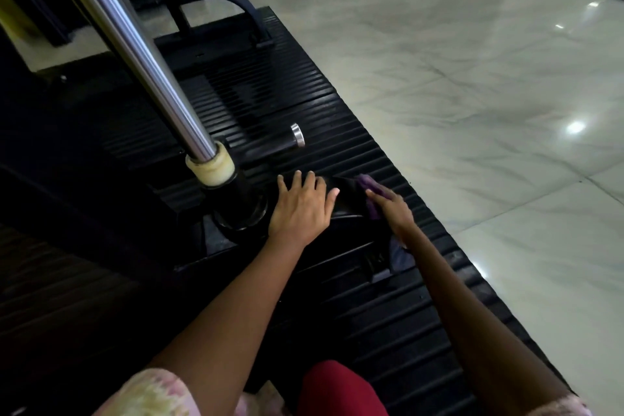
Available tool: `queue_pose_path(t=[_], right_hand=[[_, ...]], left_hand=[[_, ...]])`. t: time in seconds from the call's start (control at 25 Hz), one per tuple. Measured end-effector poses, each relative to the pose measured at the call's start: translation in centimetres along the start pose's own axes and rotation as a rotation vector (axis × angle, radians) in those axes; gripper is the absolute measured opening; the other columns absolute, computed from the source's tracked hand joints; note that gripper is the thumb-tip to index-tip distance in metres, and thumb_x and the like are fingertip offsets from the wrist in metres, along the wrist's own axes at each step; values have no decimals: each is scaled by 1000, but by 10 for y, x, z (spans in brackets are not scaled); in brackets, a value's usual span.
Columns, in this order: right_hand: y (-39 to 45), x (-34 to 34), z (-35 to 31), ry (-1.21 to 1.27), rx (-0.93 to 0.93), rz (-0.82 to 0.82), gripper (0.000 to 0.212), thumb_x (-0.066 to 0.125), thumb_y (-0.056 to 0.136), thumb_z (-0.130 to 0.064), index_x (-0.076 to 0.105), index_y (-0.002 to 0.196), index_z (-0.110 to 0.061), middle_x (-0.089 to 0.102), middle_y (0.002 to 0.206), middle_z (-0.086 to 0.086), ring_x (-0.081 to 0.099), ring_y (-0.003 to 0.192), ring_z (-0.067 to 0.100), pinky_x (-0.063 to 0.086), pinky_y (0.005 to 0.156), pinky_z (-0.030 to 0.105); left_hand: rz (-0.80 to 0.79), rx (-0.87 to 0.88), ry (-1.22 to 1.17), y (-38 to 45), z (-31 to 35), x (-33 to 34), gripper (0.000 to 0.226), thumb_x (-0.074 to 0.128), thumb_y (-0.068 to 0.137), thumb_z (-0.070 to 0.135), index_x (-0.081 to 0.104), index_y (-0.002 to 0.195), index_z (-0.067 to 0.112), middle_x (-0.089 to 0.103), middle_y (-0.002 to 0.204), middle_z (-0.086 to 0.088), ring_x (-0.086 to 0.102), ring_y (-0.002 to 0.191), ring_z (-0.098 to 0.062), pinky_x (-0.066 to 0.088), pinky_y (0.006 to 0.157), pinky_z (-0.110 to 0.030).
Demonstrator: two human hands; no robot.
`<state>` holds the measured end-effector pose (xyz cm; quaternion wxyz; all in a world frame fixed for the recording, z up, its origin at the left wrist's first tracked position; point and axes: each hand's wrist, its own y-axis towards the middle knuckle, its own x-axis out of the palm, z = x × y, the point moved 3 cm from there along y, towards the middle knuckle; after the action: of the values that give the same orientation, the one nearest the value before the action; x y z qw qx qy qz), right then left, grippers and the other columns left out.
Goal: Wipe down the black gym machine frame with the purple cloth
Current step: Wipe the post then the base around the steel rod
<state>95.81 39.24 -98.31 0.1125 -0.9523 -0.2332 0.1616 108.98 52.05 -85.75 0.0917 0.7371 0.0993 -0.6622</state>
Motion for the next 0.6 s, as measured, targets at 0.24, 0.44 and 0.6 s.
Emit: queue_pose_path(t=[0.24, 0.44, 0.6], right_hand=[[-44, 23, -53, -375, -501, -26, 52, 47, 82, -63, 52, 130, -45, 44, 144, -15, 36, 135, 10, 27, 107, 38], [-14, 0, -21, 150, -146, -64, 35, 64, 87, -28, 63, 122, -28, 59, 128, -6, 53, 117, 12, 38, 105, 27], [-13, -14, 23, 500, 267, -6, 34, 59, 90, -25, 61, 119, -7, 66, 110, 18, 63, 91, 25, 52, 85, 33]], left_hand=[[43, -30, -38, -2, 2, -1, 64, 11, 93, 34, 65, 107, 2, 65, 113, -16, 58, 113, -36, 42, 96, -60], [69, -12, -26, -3, 2, 0, 63, 15, 95, 33, 65, 111, -2, 65, 115, -18, 58, 113, -38, 41, 95, -60], [51, -8, 1, -2, 1, 2, 62, 17, 96, 35, 56, 128, -1, 55, 133, -18, 47, 127, -37, 31, 105, -59]])
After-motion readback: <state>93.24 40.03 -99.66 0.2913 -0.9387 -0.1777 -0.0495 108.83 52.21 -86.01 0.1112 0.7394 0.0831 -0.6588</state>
